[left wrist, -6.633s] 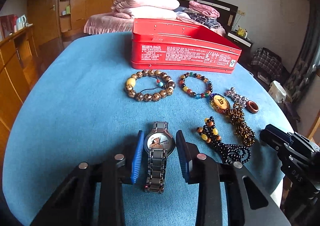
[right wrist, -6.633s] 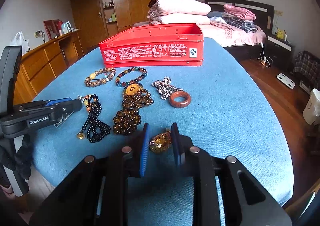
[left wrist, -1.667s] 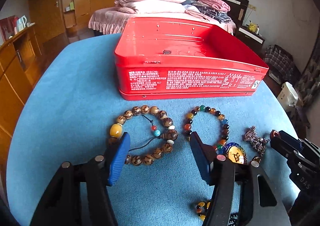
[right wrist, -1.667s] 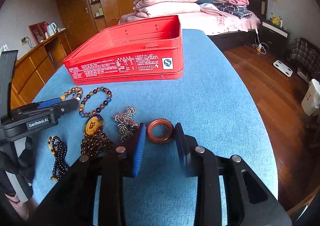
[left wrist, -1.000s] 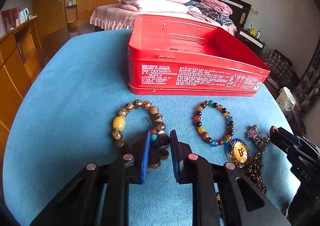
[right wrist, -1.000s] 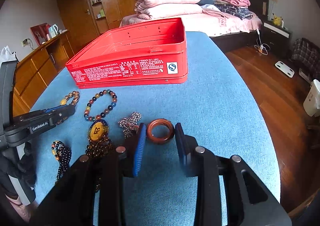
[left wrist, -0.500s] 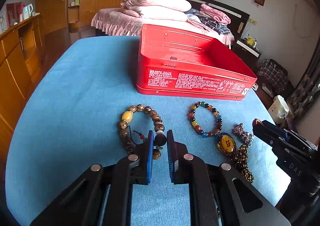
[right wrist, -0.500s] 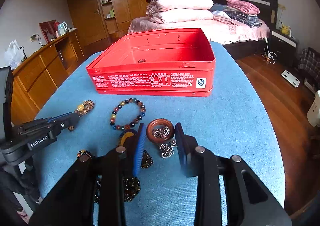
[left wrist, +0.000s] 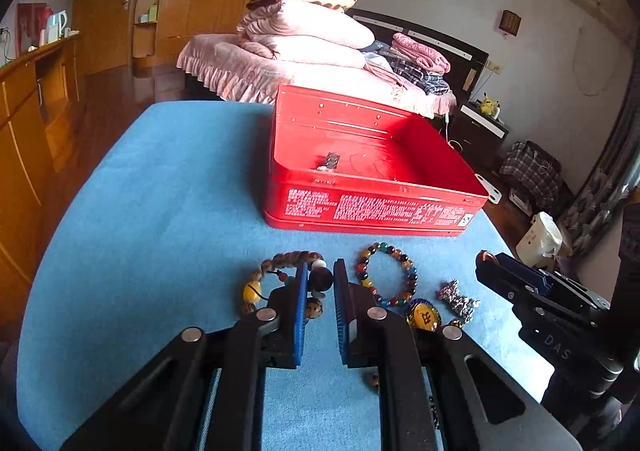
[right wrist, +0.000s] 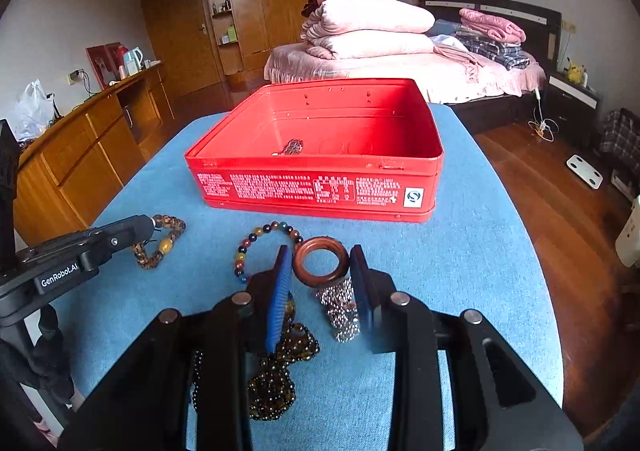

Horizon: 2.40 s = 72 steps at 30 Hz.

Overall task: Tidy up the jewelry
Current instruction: 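Lift the ring and bead bracelet and carry both over the red tin, then open both tools to drop the ring and bead bracelet into the tin, then withdraw both tools from the tin back over the remaining jewelry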

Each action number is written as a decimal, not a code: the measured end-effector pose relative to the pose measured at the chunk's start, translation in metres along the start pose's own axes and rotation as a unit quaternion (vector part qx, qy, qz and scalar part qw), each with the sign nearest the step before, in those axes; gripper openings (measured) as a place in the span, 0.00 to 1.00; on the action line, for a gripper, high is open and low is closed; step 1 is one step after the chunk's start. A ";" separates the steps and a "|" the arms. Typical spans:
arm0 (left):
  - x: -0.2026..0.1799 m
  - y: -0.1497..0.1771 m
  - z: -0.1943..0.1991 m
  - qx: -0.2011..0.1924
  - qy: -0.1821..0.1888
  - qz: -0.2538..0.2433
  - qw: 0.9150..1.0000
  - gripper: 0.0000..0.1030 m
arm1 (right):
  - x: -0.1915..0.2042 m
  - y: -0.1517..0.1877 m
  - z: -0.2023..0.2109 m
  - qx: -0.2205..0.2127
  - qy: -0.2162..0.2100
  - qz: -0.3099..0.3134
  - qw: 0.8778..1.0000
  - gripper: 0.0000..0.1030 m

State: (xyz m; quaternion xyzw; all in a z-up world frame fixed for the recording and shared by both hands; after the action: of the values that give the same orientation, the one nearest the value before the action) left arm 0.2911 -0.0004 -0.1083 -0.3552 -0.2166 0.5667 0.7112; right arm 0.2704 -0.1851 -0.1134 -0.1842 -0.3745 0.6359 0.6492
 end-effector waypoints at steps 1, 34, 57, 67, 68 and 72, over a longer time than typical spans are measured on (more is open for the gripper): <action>-0.001 -0.005 0.001 -0.005 0.002 -0.001 1.000 0.13 | 0.002 -0.005 0.001 -0.004 -0.001 0.002 1.000 0.28; -0.001 -0.118 -0.118 0.004 -0.031 -0.032 0.999 0.12 | -0.011 -0.124 -0.102 0.020 0.015 -0.003 1.000 0.28; 0.010 -0.105 -0.124 0.000 -0.073 -0.041 0.996 0.49 | -0.024 -0.115 -0.111 0.015 0.008 -0.021 1.000 0.40; 0.004 -0.087 -0.079 -0.029 -0.100 -0.050 0.993 0.53 | -0.024 -0.099 -0.072 -0.014 0.022 -0.009 1.000 0.40; 0.003 -0.083 -0.073 -0.032 -0.103 -0.052 0.993 0.57 | -0.023 -0.095 -0.066 -0.017 0.022 -0.007 1.000 0.40; 0.001 -0.061 -0.054 -0.030 -0.106 -0.056 0.992 0.60 | -0.025 -0.070 -0.045 -0.019 0.017 -0.008 1.000 0.40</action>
State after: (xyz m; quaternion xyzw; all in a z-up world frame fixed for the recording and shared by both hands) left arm 0.3696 -0.0198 -0.0986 -0.3011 -0.3271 0.5541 0.7038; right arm 0.3533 -0.2068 -0.0987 -0.2043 -0.3765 0.6205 0.6569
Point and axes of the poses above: each gripper's, at about its wrist camera, not at the fingertips, and z roughly against the way its jaws point, x to its left, y to its underside, the point moved 7 cm from there along -z, roughly the way its jaws point, and after that the axes turned 11 degrees about -z, right-handed, at the moved point
